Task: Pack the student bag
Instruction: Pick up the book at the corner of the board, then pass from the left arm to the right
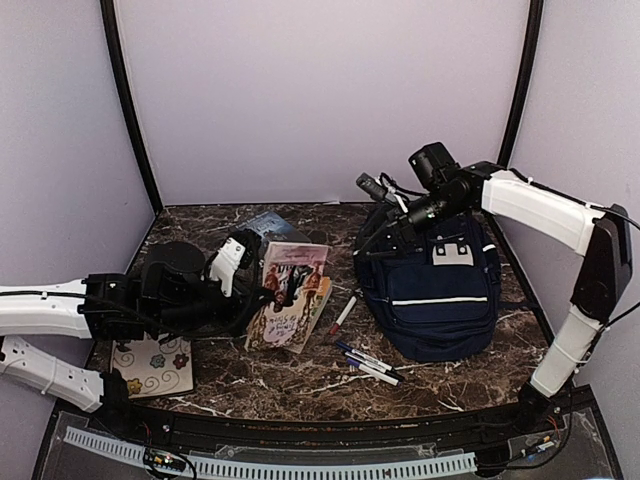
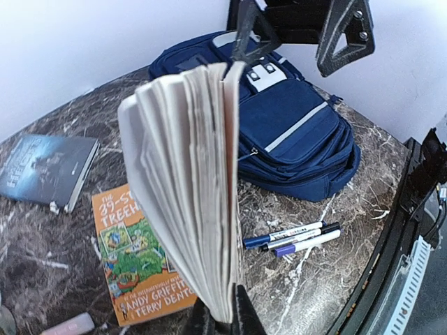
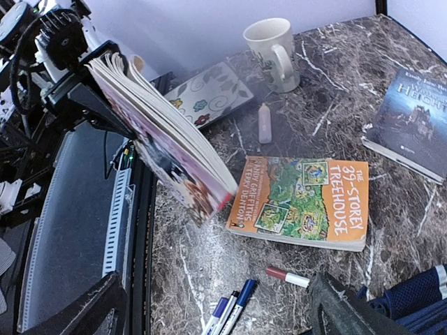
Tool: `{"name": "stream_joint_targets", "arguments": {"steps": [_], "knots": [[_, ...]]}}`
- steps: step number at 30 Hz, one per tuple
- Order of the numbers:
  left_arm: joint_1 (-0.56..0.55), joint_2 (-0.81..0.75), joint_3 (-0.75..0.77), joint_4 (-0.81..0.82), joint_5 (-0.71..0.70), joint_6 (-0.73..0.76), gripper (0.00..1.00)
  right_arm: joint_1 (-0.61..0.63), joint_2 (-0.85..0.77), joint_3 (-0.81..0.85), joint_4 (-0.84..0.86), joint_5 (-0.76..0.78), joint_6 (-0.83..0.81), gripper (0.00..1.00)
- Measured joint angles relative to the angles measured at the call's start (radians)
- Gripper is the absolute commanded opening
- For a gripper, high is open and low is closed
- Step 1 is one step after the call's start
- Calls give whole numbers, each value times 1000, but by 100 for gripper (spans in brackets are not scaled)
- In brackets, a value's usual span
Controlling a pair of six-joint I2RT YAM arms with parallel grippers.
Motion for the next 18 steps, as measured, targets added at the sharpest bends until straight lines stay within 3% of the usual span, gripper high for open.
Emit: {"name": "stream_joint_targets", "arguments": {"steps": [10,18], "knots": [[124,250,364,-119,324,365,0,0,-1,219,-91,-49,-127,87],[129,343,416,-159,483,448,0,23,-1,256,-254,-31,-312,86]]}}
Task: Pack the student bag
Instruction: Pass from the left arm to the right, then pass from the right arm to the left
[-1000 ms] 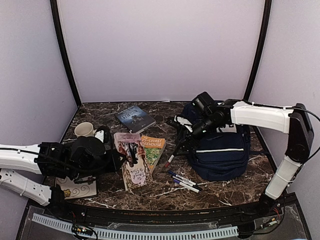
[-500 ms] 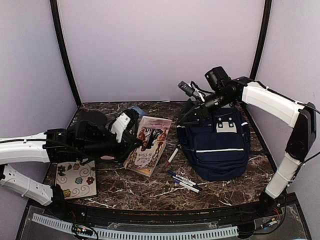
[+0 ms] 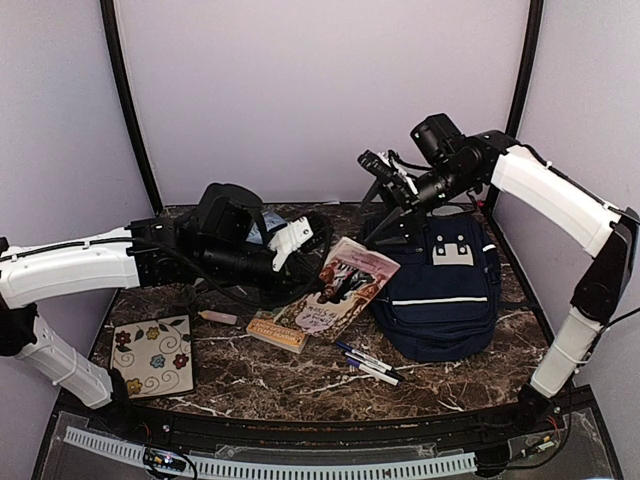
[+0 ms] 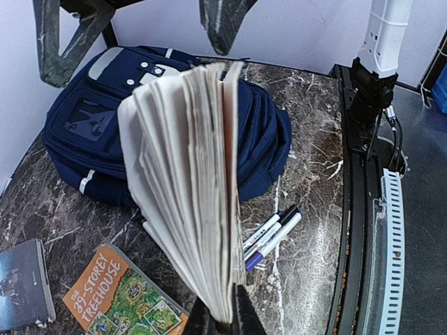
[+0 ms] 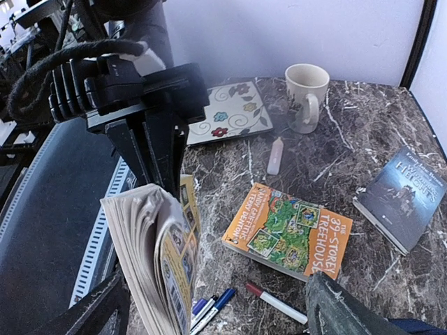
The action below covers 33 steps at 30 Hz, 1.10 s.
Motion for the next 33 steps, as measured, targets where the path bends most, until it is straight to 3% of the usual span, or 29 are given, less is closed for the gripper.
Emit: {"name": "stream_joint_targets", "arguments": {"steps": [7,9,12,18,20,22,23,26,29,31,33], "knots": [[0,34,10,-3,54,17,0,90,-2,-23,-70,40,-80,83],[0,39,16,-2,58,17,0,103,-2,-23,-86,40,-93,77],[0,39,16,-2,58,17,0,109,-1,-23,-111,36,-110,61],[0,41,16,2,54,16,0,113,18,-18,-146,11,-103,8],[0,43,16,2,53,16,0,114,28,-16,-143,10,-81,1],[0,46,16,-2,51,16,0,113,35,-15,-141,14,-55,0],[0,48,16,-2,50,16,3,113,35,-15,-141,16,-50,0],[1,55,18,2,38,13,36,113,35,-11,-139,30,-29,0],[2,72,26,9,18,10,44,113,36,6,-146,52,-15,0],[3,92,32,10,18,11,37,112,36,26,-159,62,-19,0],[9,117,34,9,28,11,9,111,36,49,-174,75,-27,0]]}}
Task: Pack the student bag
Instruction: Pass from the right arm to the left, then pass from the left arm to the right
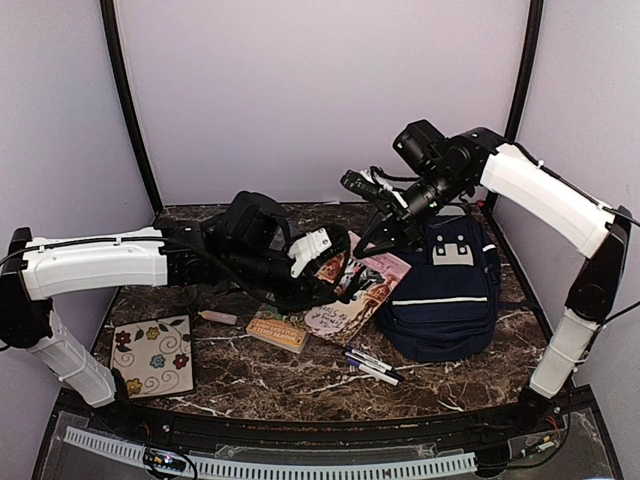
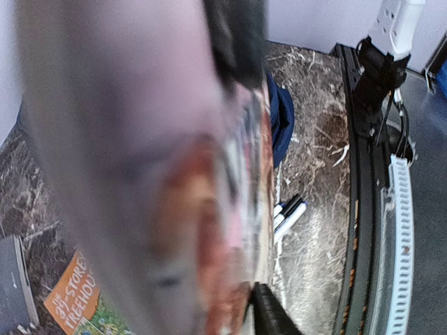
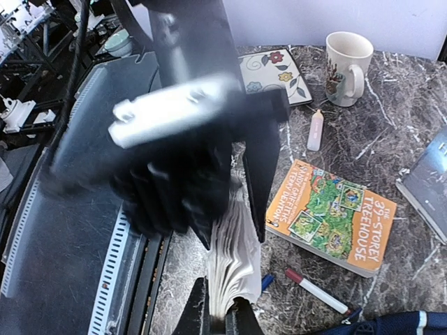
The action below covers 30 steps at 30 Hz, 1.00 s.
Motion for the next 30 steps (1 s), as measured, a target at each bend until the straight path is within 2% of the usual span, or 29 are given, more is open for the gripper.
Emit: {"name": "stream_joint_targets", "arguments": {"steps": [1,3,5,6,9,11,14,17,20,22,30], "knots": [[1,13,1,0,7,-6,0,0,0,12,-10,8,-7,0],[6,37,3,3,27,3,0,-1,0,24,-26,33,-15,0],[11,54,13,7,48,8,0,-5,0,25,-40,46,-20,4],[11,58,15,10,55,8,0,-7,0,25,-40,51,-21,9],[16,64,16,24,74,5,0,-18,-3,26,-41,56,-15,34],[18,64,16,29,79,-5,0,-39,-8,26,-29,50,13,44],[27,64,16,65,73,-44,0,-141,-34,23,60,34,114,61],[50,62,14,134,48,-106,0,-266,-74,-18,168,12,215,73],[82,53,7,240,-7,-202,0,-391,-127,-116,284,-29,309,78],[98,48,-1,325,-45,-264,0,-430,-159,-183,338,-52,363,80],[116,47,-26,609,-113,-461,0,-431,-233,-378,537,-105,531,83]]}}
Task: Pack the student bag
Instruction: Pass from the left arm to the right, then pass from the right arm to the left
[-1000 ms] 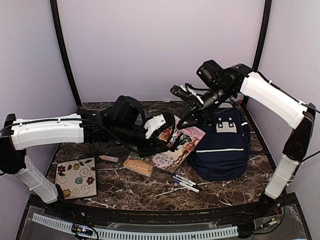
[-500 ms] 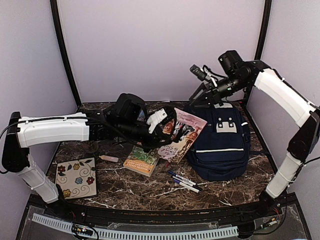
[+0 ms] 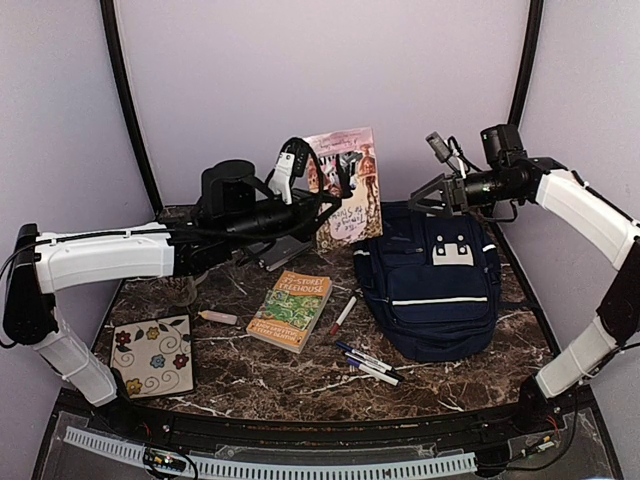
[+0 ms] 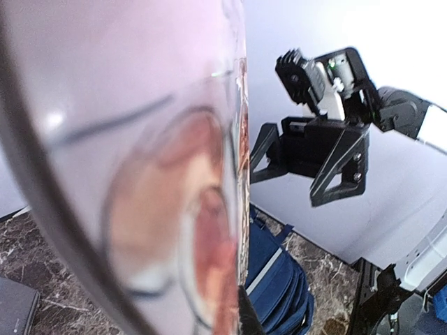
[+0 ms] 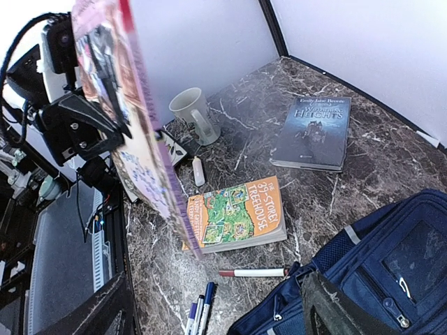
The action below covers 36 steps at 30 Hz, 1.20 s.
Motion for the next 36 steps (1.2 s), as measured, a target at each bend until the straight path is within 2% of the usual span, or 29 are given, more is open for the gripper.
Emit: {"name": "stream_joint_targets", "arguments": {"steps": [6,11,13,17,20,21,23,24,27,29,36], "knots": [[0,10,0,103,19,-89,0,34,9,-31,86,11,65,82],[0,33,0,153,47,-151,0,111,43,-25,132,-15,91,70],[0,42,0,159,56,-169,0,138,59,-23,140,-27,97,57],[0,54,0,171,72,-193,0,171,80,-21,158,-57,119,22],[0,57,0,170,77,-199,2,172,82,-20,169,-80,143,3],[0,57,0,171,78,-200,11,171,82,-19,172,-86,140,0],[0,57,0,169,75,-196,43,169,81,-20,174,-102,142,0],[1,57,0,167,72,-183,53,168,79,-20,172,-103,143,0],[2,52,0,124,52,-150,63,164,75,-20,150,-93,110,0],[2,37,0,46,27,-101,66,161,74,-10,100,-66,60,0],[2,-140,8,-346,-72,171,74,158,97,130,-230,151,-298,0]]}}
